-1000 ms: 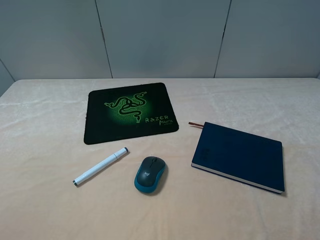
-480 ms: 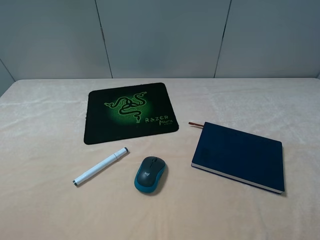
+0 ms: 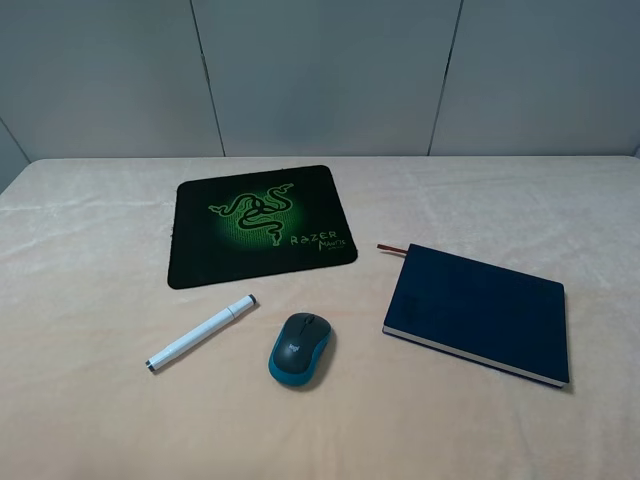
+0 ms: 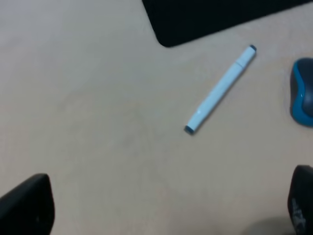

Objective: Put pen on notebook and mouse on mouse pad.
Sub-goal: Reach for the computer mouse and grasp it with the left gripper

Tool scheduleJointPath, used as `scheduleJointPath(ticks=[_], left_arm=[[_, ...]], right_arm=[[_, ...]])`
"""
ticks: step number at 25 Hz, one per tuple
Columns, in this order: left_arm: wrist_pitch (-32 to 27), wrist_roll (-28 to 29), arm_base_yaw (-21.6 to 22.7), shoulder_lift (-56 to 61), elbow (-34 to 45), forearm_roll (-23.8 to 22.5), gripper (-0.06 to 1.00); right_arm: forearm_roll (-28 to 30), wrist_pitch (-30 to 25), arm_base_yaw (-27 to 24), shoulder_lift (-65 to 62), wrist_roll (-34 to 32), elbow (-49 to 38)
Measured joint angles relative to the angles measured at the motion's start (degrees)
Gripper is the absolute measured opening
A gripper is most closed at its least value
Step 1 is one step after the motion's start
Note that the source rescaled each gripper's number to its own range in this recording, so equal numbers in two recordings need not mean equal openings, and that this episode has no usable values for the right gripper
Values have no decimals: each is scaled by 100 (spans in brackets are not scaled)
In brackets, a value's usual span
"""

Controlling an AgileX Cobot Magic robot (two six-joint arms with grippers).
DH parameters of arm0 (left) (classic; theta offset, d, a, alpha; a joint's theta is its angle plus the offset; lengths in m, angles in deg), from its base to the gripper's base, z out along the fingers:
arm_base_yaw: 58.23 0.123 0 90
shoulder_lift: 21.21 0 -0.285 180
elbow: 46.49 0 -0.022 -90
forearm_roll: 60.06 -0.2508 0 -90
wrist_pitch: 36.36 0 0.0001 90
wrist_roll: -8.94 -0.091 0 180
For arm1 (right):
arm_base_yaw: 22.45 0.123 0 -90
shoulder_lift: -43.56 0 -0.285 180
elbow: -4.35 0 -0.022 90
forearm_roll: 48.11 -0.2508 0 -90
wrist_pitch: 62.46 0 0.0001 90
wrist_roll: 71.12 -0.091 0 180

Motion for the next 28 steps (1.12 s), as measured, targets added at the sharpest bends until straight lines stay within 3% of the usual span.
scheduleJointPath(ticks=[11,28], left_arm=[[737,108,-851,-1657,-6,128,93],[2266,1920,-3179,-3979,-82,94,93]], right_arm=[[0,0,0,0,0,0],[0,0,0,0,0,0]])
